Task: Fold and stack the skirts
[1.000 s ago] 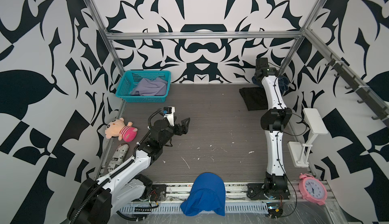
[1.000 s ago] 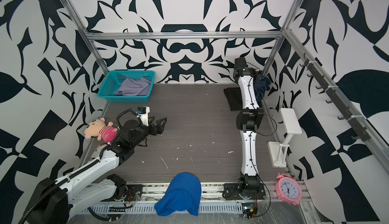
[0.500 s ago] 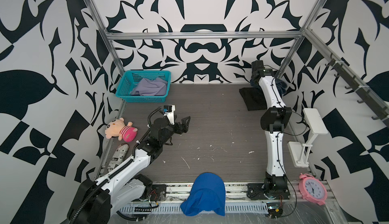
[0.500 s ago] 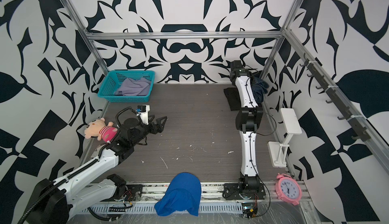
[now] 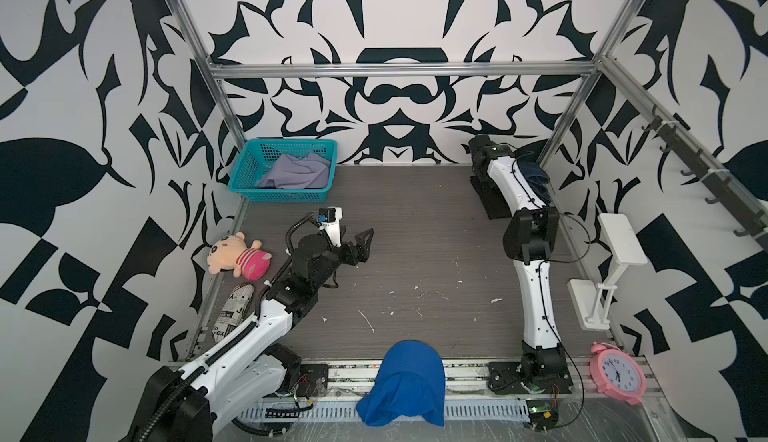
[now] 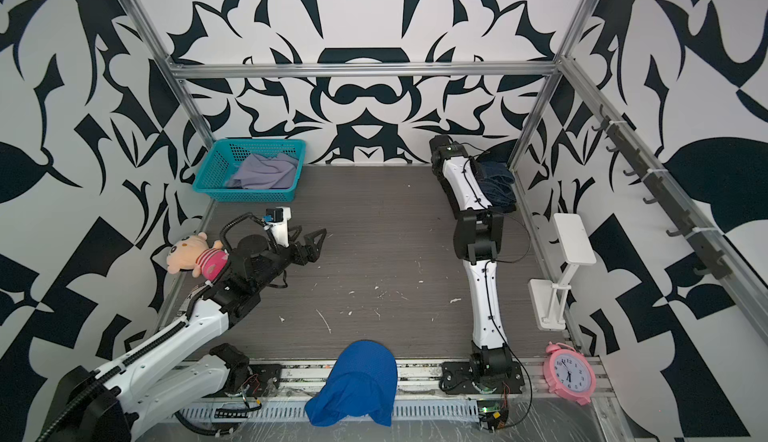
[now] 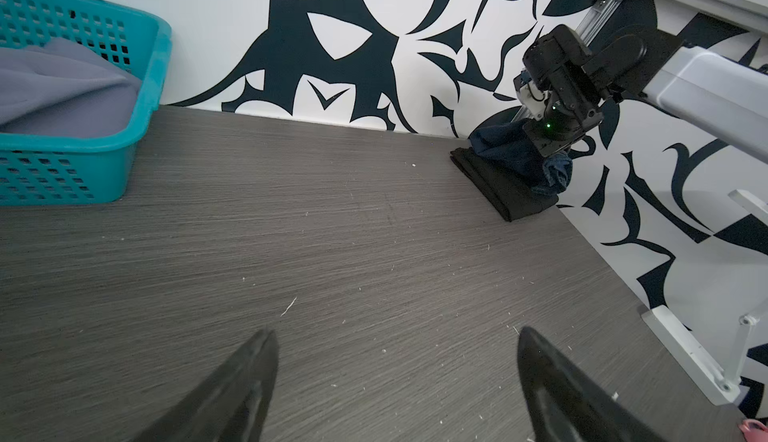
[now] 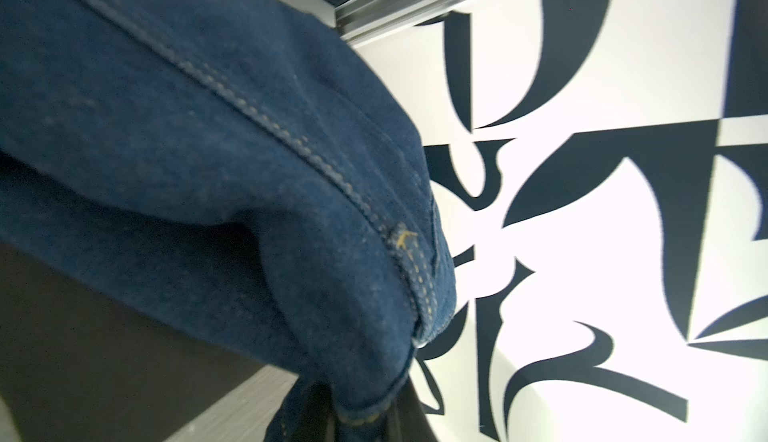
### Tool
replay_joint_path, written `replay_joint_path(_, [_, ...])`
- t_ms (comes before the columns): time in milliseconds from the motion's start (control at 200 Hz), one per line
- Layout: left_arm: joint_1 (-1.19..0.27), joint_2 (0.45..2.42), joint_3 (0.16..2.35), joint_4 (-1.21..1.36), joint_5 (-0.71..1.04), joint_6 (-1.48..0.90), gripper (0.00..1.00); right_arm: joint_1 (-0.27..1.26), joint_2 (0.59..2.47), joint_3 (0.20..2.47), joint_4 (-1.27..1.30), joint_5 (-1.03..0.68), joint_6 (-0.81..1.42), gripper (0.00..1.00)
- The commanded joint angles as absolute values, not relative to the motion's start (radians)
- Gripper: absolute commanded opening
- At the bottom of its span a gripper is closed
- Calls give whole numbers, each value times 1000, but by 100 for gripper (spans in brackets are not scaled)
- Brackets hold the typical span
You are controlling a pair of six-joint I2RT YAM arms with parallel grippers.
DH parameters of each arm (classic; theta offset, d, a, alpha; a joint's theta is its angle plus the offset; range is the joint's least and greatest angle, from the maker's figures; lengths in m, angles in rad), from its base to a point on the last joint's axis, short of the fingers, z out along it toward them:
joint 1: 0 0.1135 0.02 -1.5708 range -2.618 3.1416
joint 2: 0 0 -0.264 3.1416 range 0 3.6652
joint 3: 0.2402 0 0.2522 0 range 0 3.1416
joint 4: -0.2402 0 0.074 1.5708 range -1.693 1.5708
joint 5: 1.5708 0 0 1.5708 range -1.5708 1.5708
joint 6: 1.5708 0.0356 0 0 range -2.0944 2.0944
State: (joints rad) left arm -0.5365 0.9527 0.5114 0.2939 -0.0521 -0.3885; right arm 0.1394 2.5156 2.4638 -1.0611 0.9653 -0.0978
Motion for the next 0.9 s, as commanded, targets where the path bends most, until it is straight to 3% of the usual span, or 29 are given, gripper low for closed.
replay_joint_path(0, [-532,956,512,276,-50,-379,93,146,2532,2444,-1081,985,-11,0])
replay_joint_path(185, [-532,942,499,282,-67,-377,93,147,2528,2371,-1071,922,54,0])
replay_joint_path(250, [-532,942,500,279,-66,-377,93,148,2515,2354,-1067,904,75,9])
replay_joint_path(335, [-532,941,507,273,-61,-377,93,148,2490,2343,-1049,855,77,42])
replay_joint_path(370, [-532,941,509,271,-61,-377,93,149,2478,2348,-1049,829,75,72])
replay_joint_path(385, [-532,942,509,270,-61,-376,93,148,2472,2351,-1050,817,75,80])
replay_joint_path(465, [-532,939,509,272,-64,-374,93,148,2425,2361,-1057,739,75,91])
replay_joint_path(540, [-532,939,511,273,-67,-369,93,148,2374,2365,-1061,616,81,96])
replay_joint_path(820, [-532,922,508,282,-77,-365,93,150,2042,2144,-944,324,74,100])
replay_joint_path(865, [-532,919,502,285,-78,-367,93,141,1968,2063,-866,265,90,93])
replay_joint_path(895, [-533,919,499,287,-79,-369,93,129,1914,1997,-790,215,104,83])
